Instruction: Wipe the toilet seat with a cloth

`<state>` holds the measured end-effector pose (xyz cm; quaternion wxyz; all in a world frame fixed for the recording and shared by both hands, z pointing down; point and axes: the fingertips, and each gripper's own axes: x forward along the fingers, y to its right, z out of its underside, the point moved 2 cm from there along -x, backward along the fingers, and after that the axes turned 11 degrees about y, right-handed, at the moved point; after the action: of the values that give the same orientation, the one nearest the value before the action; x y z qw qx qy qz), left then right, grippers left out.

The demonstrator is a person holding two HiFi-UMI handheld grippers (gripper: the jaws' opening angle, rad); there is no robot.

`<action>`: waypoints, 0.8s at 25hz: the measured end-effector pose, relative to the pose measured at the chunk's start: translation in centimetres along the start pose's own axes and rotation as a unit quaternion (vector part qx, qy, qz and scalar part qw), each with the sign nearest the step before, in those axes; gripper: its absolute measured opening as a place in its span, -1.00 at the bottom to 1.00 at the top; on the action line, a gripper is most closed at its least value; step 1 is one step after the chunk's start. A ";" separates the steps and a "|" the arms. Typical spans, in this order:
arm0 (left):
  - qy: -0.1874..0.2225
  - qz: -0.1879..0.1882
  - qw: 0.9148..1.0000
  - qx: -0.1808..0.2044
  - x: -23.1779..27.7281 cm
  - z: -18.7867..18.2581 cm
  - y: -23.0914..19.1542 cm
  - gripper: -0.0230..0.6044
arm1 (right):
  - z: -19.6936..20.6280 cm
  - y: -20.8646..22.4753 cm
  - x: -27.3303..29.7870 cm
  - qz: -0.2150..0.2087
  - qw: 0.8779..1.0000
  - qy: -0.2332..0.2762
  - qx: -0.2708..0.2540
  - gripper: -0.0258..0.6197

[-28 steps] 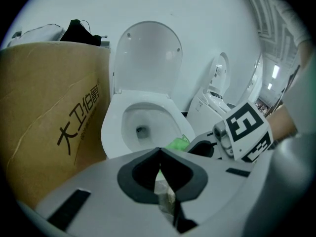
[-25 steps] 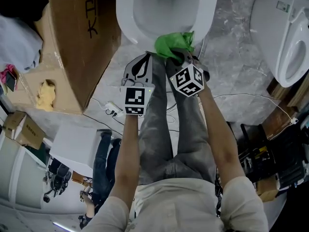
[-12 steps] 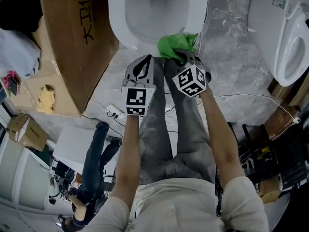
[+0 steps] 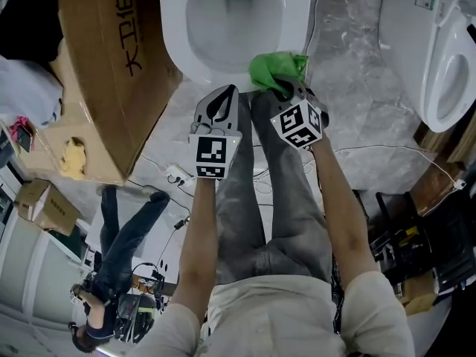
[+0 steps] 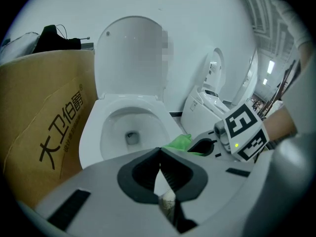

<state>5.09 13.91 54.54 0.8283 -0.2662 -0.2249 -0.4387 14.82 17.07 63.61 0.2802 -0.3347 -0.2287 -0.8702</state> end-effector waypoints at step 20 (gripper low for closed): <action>0.007 0.003 1.000 0.003 2.7 -2.1 1.4 -0.89 | -0.9 5.8 -1.0 0.041 0.999 0.020 0.014 -0.78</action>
<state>7.96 11.61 54.26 0.8321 -0.2608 -0.2196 -0.4374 18.77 12.64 63.51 0.3253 -0.3220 -0.2211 -0.8612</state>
